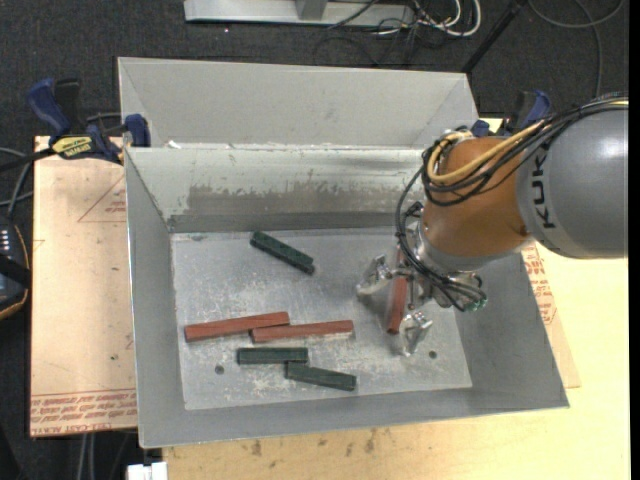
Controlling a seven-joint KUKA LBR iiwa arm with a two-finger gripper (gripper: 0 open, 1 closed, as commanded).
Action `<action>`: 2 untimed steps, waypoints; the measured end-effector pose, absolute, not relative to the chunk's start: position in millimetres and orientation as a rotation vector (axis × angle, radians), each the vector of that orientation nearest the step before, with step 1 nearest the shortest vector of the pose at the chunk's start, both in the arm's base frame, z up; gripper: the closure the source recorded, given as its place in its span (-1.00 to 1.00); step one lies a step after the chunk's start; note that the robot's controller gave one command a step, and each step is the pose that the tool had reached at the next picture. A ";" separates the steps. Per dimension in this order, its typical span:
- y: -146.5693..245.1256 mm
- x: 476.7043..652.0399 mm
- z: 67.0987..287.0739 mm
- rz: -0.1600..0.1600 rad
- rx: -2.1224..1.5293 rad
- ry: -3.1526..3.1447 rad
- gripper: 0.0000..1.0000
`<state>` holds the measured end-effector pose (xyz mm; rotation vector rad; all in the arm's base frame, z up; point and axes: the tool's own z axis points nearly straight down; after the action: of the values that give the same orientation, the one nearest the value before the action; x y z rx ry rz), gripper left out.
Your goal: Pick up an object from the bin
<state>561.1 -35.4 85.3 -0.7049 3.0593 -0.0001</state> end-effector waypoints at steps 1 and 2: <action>-60.8 633.8 78.4 0.004 -0.928 2.990 1.00; -60.8 633.8 78.4 0.004 -0.927 2.990 1.00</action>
Offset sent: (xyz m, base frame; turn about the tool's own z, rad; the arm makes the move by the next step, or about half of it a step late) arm 0.0000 0.0000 0.0000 0.0000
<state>633.8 -60.8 78.4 -0.9274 2.9900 0.0040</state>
